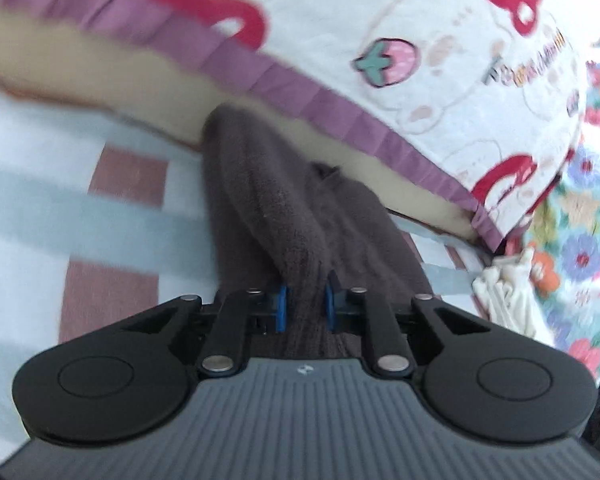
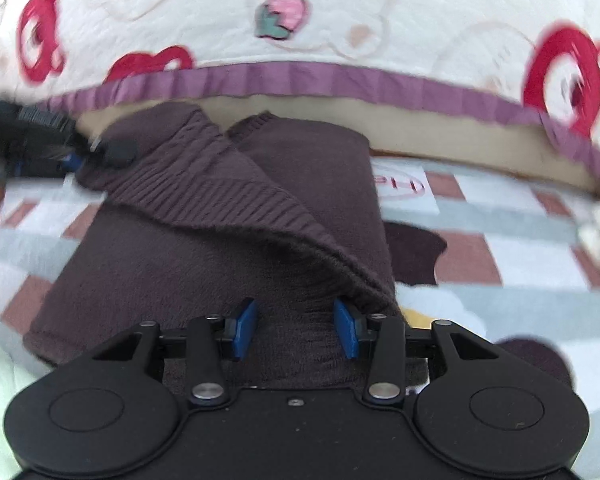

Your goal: Fold clothes

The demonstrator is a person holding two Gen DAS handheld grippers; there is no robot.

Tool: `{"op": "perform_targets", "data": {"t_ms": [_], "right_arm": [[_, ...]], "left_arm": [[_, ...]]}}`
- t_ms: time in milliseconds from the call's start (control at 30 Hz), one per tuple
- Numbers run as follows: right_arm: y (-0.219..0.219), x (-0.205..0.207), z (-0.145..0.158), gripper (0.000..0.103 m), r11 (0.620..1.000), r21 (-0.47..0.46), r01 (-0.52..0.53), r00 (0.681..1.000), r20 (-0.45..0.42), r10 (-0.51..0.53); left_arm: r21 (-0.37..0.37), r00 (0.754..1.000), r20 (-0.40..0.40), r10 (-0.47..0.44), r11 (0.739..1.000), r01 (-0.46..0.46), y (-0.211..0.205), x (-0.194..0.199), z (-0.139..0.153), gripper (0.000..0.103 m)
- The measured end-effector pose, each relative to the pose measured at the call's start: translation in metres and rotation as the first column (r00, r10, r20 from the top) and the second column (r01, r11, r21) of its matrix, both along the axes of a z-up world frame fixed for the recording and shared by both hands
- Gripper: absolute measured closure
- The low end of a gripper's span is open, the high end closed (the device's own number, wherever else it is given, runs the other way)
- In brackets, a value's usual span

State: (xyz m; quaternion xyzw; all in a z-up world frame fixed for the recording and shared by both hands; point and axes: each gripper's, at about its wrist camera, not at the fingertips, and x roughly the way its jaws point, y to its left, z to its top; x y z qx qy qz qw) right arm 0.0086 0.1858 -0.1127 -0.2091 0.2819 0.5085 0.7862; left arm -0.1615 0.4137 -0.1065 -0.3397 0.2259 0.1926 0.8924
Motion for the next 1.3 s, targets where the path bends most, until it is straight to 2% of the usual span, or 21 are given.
{"op": "perform_targets", "data": {"t_ms": [67, 133, 200, 267, 333, 400, 467, 567, 667, 700, 733, 767, 800, 867, 1000, 1033, 1100, 1133, 1167, 1233, 1300], "right_arm": [[0.005, -0.015, 0.005, 0.052, 0.998, -0.027, -0.054, 0.993, 0.103, 0.057], [0.01, -0.028, 0.01, 0.049, 0.995, -0.036, -0.087, 0.975, 0.203, 0.093], [0.016, -0.039, 0.012, 0.036, 0.995, -0.034, -0.091, 0.942, 0.322, 0.097], [0.025, -0.047, 0.011, 0.033, 0.993, -0.057, -0.103, 0.898, 0.423, 0.117], [0.035, -0.052, 0.013, 0.033, 0.986, -0.092, -0.14, 0.865, 0.473, 0.167], [0.044, -0.051, 0.017, 0.033, 0.98, -0.092, -0.174, 0.863, 0.465, 0.197], [0.055, -0.045, 0.023, 0.033, 0.98, -0.063, -0.189, 0.882, 0.427, 0.198], [0.08, -0.025, 0.039, 0.033, 0.982, 0.012, -0.191, 0.936, 0.304, 0.178], [0.105, 0.017, 0.058, 0.034, 0.982, 0.146, -0.12, 0.99, 0.089, 0.108], [0.115, 0.035, 0.063, 0.041, 0.98, 0.185, -0.077, 0.997, 0.025, 0.073], [0.126, 0.057, 0.064, 0.073, 0.981, 0.192, -0.019, 0.999, -0.04, 0.027], [0.137, 0.081, 0.061, 0.095, 0.984, 0.171, 0.048, 0.994, -0.106, -0.03], [0.145, 0.106, 0.054, 0.095, 0.982, 0.14, 0.128, 0.978, -0.185, -0.101], [0.153, 0.149, 0.03, 0.095, 0.96, 0.026, 0.279, 0.915, -0.312, -0.257], [0.154, 0.175, -0.003, 0.097, 0.922, -0.109, 0.372, 0.889, -0.243, -0.387], [0.147, 0.177, -0.007, 0.09, 0.918, -0.096, 0.384, 0.887, -0.238, -0.396], [0.129, 0.181, -0.011, 0.089, 0.912, -0.054, 0.407, 0.864, -0.302, -0.404], [0.119, 0.181, -0.012, 0.084, 0.91, -0.03, 0.414, 0.846, -0.356, -0.397], [0.11, 0.179, -0.011, 0.069, 0.914, -0.002, 0.407, 0.831, -0.414, -0.371], [0.092, 0.172, -0.012, 0.048, 0.931, 0.056, 0.361, 0.816, -0.503, -0.287], [0.072, 0.161, -0.014, 0.045, 0.946, 0.092, 0.311, 0.815, -0.537, -0.216]], "left_arm": [[0.052, 0.999, -0.01, -0.037, 0.998, 0.037, -0.004, 0.008, 0.019, 0.087], [0.059, 0.997, 0.003, -0.076, 0.995, 0.076, -0.003, 0.019, 0.032, 0.087], [0.069, 0.994, -0.016, -0.104, 0.992, 0.105, -0.001, 0.035, 0.042, 0.087], [0.083, 0.991, -0.03, -0.127, 0.988, 0.129, 0.002, 0.05, 0.051, 0.087], [0.093, 0.987, -0.032, -0.154, 0.983, 0.157, 0.004, 0.062, 0.059, 0.087], [0.113, 0.984, -0.033, -0.175, 0.978, 0.178, 0.003, 0.071, 0.067, 0.087], [0.129, 0.981, -0.033, -0.191, 0.973, 0.194, 0.002, 0.076, 0.072, 0.087], [0.131, 0.979, -0.007, -0.203, 0.97, 0.203, 0.003, 0.08, 0.074, 0.087], [0.104, 0.981, 0.032, -0.192, 0.977, 0.188, 0.013, 0.091, 0.076, 0.083], [0.111, 0.981, 0.038, -0.191, 0.976, 0.186, 0.017, 0.096, 0.078, 0.08], [0.117, 0.981, 0.033, -0.192, 0.975, 0.187, 0.02, 0.101, 0.079, 0.068], [0.12, 0.982, 0.033, -0.187, 0.976, 0.182, 0.023, 0.103, 0.08, 0.057], [0.123, 0.984, 0.047, -0.171, 0.979, 0.164, 0.025, 0.101, 0.08, 0.053], [0.125, 0.992, 0.068, -0.103, 0.988, 0.094, 0.028, 0.087, 0.072, 0.041], [0.06, 0.999, 0.026, 0.019, 0.998, -0.02, 0.037, 0.049, 0.024, 0.037], [0.03, 0.999, 0.003, 0.042, 0.999, -0.042, 0.04, 0.04, 0.007, 0.037], [-0.036, 0.994, -0.053, 0.092, 0.995, -0.094, 0.047, 0.027, -0.025, 0.037], [-0.076, 0.992, -0.061, 0.108, 0.991, -0.113, 0.051, 0.023, -0.036, 0.037], [-0.117, 0.991, -0.063, 0.122, 0.985, -0.129, 0.056, 0.019, -0.045, 0.037], [-0.221, 0.991, -0.023, 0.129, 0.966, -0.131, 0.063, 0.014, -0.057, 0.037], [-0.277, 0.99, 0.01, 0.139, 0.952, -0.13, 0.065, 0.01, -0.061, 0.037]]}}
